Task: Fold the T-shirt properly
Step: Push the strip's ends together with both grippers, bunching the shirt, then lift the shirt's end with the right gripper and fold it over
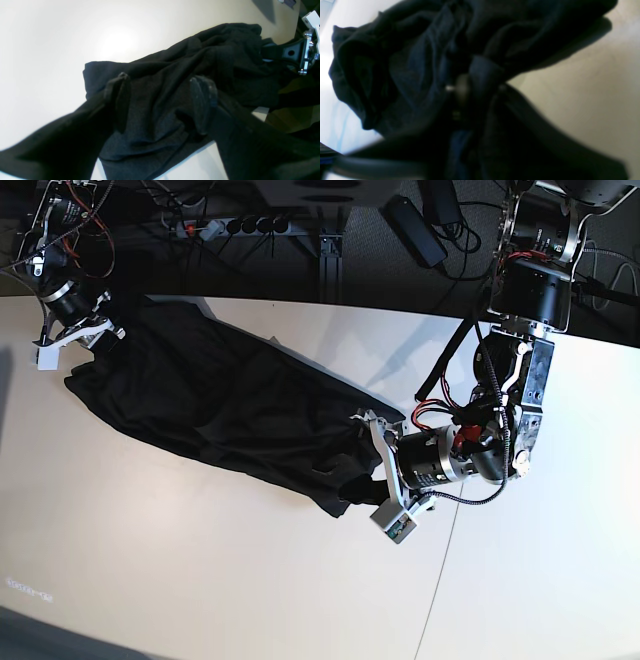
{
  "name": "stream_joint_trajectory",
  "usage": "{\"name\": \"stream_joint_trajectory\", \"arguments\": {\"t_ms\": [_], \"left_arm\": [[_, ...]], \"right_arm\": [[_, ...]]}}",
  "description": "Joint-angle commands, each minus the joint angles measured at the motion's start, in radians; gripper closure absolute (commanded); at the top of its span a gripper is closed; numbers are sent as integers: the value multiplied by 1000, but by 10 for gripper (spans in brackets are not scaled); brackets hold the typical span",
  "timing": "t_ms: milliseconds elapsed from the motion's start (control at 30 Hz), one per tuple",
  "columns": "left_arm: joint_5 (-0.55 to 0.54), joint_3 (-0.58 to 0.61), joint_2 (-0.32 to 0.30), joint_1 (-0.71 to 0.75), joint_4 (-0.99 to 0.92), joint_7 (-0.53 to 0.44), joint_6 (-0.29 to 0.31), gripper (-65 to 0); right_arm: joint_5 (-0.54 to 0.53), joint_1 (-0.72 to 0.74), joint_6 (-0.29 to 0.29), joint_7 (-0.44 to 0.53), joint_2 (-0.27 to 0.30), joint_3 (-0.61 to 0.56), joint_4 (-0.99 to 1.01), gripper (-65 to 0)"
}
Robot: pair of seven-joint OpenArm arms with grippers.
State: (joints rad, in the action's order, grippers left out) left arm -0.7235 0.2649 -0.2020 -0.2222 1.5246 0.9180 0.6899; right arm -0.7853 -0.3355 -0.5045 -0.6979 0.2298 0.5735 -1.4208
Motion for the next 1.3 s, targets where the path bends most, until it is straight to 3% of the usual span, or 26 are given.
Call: {"name": "stream_joint_trajectory", "arguments": {"t_ms": [0, 100, 233, 433, 700, 933, 1267], "left_arm": [[-20, -3, -1, -24, 16, -19, 8, -405], [-20, -3, -2, -24, 16, -17, 8, -405], [-29, -3, -10, -23, 16, 30, 8, -401], [-43, -4, -84, 12, 16, 32, 8, -192], [-39, -3, -97, 126, 14, 15, 8, -175], [3, -3, -90, 240, -52, -29, 8, -175], [3, -3, 20, 306, -141, -28, 8, -175]], "right_arm": [[53, -11, -26, -32, 5, -5, 3, 0], [70, -8, -27, 19, 29, -4, 3, 0], [140, 27, -26, 27, 122, -3, 3, 0], [138, 95, -26, -4, 306, -4, 4, 0], [-14, 272, -27, -105, 480, -13, -5, 0], [-5, 329, -43, -124, 539, -208, -202, 0], [98, 327, -41, -124, 531, -575, -417, 0]]}}
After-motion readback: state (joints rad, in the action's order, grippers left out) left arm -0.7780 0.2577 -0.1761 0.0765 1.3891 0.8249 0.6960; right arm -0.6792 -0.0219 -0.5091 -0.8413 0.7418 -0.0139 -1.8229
